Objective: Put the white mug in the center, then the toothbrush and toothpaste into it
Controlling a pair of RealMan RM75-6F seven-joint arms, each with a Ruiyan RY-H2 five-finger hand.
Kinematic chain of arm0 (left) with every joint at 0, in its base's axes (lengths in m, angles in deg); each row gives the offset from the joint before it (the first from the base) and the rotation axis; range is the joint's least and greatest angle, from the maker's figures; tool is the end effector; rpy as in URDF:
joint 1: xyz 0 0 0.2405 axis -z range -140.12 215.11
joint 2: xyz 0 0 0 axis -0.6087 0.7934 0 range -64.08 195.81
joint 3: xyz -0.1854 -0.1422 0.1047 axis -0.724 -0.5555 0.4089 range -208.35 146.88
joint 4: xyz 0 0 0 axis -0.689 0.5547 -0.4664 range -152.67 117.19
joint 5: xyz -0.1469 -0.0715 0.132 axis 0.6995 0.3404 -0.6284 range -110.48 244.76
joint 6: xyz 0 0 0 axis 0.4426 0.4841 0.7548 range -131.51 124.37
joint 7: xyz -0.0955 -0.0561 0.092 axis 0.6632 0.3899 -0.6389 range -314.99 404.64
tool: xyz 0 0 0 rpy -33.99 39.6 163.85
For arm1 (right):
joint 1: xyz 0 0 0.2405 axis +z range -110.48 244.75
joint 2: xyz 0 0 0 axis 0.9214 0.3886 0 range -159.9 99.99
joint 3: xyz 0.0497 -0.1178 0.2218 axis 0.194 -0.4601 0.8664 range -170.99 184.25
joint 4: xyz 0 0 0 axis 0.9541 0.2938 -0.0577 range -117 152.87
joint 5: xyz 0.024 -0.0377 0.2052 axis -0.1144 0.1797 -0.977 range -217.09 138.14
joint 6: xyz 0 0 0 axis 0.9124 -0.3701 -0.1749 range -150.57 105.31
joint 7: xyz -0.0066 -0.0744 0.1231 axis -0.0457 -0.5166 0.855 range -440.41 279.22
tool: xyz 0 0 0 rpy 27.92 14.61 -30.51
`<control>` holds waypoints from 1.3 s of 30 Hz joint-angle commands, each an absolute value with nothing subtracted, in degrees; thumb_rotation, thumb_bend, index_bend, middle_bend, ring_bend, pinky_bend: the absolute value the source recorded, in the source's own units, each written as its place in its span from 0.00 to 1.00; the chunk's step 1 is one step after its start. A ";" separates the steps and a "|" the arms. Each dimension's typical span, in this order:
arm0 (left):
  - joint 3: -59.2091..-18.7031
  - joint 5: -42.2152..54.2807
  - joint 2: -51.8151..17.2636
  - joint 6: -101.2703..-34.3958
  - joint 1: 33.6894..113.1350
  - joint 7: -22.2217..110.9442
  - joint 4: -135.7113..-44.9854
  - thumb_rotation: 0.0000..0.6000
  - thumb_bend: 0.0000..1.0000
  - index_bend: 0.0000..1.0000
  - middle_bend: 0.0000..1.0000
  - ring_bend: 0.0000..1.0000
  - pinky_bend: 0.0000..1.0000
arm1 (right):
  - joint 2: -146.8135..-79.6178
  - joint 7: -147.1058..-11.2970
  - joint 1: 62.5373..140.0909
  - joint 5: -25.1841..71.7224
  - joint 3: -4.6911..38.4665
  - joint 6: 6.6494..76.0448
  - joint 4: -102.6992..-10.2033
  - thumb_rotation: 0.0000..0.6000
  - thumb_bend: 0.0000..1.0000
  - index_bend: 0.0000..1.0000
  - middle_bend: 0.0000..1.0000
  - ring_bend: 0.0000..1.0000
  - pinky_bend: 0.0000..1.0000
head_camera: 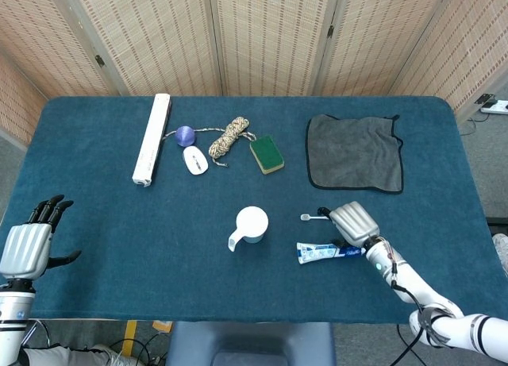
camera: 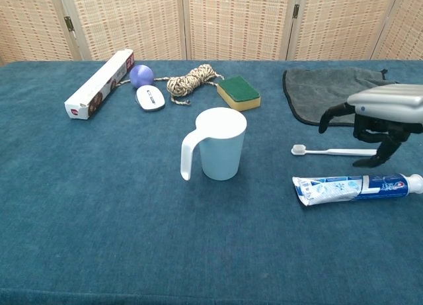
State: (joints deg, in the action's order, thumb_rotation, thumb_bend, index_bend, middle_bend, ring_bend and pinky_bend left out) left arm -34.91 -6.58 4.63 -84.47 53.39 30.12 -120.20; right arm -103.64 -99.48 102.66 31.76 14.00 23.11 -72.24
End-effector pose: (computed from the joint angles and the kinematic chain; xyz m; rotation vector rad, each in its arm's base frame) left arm -0.2686 0.2359 0.1608 -1.4189 -0.8333 -0.8185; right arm -0.2132 -0.3202 0.0379 2.0023 -0.8810 0.6579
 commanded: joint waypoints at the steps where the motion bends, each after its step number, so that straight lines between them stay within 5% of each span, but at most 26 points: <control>1: -35.05 -6.72 4.57 -84.51 53.24 30.13 -120.17 1.00 0.11 0.19 0.14 0.15 0.56 | -104.80 -98.92 104.05 30.07 14.91 22.51 -69.63 1.00 0.20 0.31 0.92 1.00 0.97; 11: -35.59 -6.74 4.52 -84.31 52.55 30.40 -119.84 1.00 0.12 0.19 0.14 0.15 0.56 | -110.18 -99.62 107.08 26.45 14.97 20.90 -60.03 1.00 0.26 0.44 0.92 1.00 0.97; 39: -36.42 -6.49 4.24 -82.95 51.42 31.59 -118.59 1.00 0.12 0.19 0.14 0.15 0.56 | -117.01 -100.51 108.75 24.33 13.01 21.43 -52.11 1.00 0.26 0.53 0.92 1.00 0.97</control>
